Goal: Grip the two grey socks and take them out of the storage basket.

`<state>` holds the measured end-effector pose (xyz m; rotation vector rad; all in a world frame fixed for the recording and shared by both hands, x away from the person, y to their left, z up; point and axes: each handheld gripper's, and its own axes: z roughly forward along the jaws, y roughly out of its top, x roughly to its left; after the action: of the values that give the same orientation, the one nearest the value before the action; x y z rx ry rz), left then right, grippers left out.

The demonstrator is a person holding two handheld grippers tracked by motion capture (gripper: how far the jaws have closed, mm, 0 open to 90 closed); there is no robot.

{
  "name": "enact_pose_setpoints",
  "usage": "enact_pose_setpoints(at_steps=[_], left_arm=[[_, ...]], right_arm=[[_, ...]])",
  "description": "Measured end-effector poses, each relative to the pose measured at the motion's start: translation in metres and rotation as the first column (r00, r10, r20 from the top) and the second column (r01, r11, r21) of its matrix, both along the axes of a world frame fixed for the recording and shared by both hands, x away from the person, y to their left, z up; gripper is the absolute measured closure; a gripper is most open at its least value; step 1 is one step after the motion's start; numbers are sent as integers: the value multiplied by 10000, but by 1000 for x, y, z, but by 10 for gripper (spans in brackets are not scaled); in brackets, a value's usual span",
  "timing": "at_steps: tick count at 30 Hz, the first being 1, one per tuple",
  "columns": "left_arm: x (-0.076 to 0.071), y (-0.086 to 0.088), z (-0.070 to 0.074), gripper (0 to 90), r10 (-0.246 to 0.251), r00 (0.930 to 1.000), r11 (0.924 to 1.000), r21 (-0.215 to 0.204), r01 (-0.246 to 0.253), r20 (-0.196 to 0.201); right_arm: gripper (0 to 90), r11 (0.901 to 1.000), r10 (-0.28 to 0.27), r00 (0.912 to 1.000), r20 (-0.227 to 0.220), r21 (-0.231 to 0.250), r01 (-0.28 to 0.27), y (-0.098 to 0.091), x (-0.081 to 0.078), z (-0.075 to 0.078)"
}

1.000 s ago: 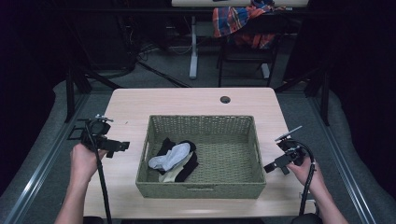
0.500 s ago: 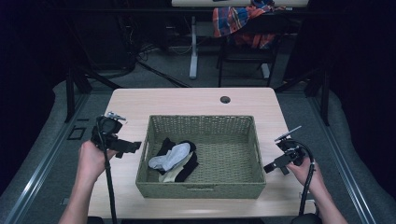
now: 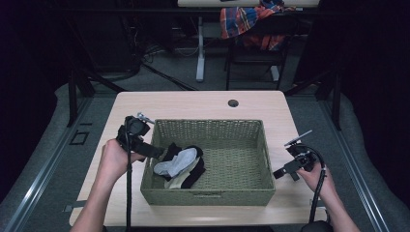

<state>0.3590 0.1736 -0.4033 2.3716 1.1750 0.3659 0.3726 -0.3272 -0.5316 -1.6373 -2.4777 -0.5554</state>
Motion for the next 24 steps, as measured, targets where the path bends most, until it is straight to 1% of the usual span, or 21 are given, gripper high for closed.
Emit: enact_pose_setpoints(at_steps=[1, 2, 3, 4, 5, 6, 7, 8, 10, 11, 12, 13, 14, 15, 16, 17, 18, 20, 22, 23, 24], left_arm=[[3, -7, -1, 33, -164, 9998, 9999, 24, 164, -96], [3, -7, -1, 35, -164, 9998, 9999, 24, 164, -96], [5, -11, -1, 35, -288, 9995, 9996, 22, 289, -126], [7, -15, -2, 35, -396, 9990, 9992, 22, 396, -217], [12, -21, -3, 35, -574, 9975, 9983, 113, 579, -411], [12, -21, -3, 35, -574, 9975, 9983, 113, 579, -411], [16, -27, -4, 35, -713, 9958, 9973, 120, 720, -566], [16, -27, -4, 35, -713, 9958, 9973, 120, 720, -566], [19, -35, -8, 35, -870, 9936, 9959, 163, 884, -722], [21, -41, -13, 35, -1024, 9909, 9943, 194, 1045, -878], [21, -41, -13, 35, -1024, 9909, 9943, 194, 1045, -878], [21, -46, -19, 35, -1109, 9892, 9932, 243, 1137, -961], [21, -46, -19, 35, -1109, 9892, 9932, 243, 1137, -961], [21, -49, -24, 36, -1153, 9867, 9925, 284, 1192, -1144], [21, -49, -24, 36, -1153, 9867, 9925, 284, 1192, -1144], [21, -50, -28, 37, -1156, 9856, 9922, 315, 1203, -1232], [21, -51, -30, 37, -1158, 9850, 9925, 243, 1198, -1276], [20, -53, -33, 51, -1203, 9831, 9919, 228, 1246, -1381], [18, -56, -36, 121, -1247, 9816, 9912, 256, 1297, -1444], [18, -58, -39, 157, -1341, 9776, 9895, 315, 1409, -1620], [18, -58, -39, 156, -1341, 9776, 9895, 315, 1409, -1620]], right_arm=[[45, 10000, 7, 10000, -10, -21, -7, 0, 0, 0], [45, 10000, 7, 10000, -10, -21, -7, 0, 0, 0], [45, 10000, 22, 10000, -29, -52, -22, -1, 1, 0], [46, 9998, 145, 9998, -159, -142, -148, -2, 1, 1], [46, 10000, -39, 10000, -8, -65, 39, -2, 0, 1], [46, 10000, -39, 10000, -8, -65, 39, -2, 0, 1], [46, 9997, 156, 9998, -113, -181, -158, -4, 1, 2], [46, 9997, 156, 9998, -113, -181, -158, -4, 1, 2], [46, 9999, 96, 9999, -77, -126, -97, -4, 1, 2], [46, 9998, 132, 9999, -93, -129, -133, -3, 1, 2], [46, 9997, 191, 9997, -124, -157, -193, -4, 1, 2], [46, 10000, -82, 10000, 46, -39, 82, -2, 0, 0], [46, 10000, -82, 10000, 46, -39, 82, -2, 0, 0], [46, 9996, 225, 9997, -138, -175, -227, -4, 2, 2], [46, 9996, 225, 9997, -138, -175, -227, -4, 2, 2], [46, 9999, -115, 9999, 85, 53, 115, -2, 0, 0], [46, 9999, -115, 9999, 85, 53, 115, -2, 0, 0], [46, 10000, 7, 10000, 29, 12, -7, -2, 0, 1], [46, 10000, -9, 10000, 23, -42, 9, -2, 0, 1], [46, 9998, 197, 9998, -71, -93, -198, -3, 1, 2], [46, 9998, 197, 9998, -71, -93, -198, -3, 1, 2]])
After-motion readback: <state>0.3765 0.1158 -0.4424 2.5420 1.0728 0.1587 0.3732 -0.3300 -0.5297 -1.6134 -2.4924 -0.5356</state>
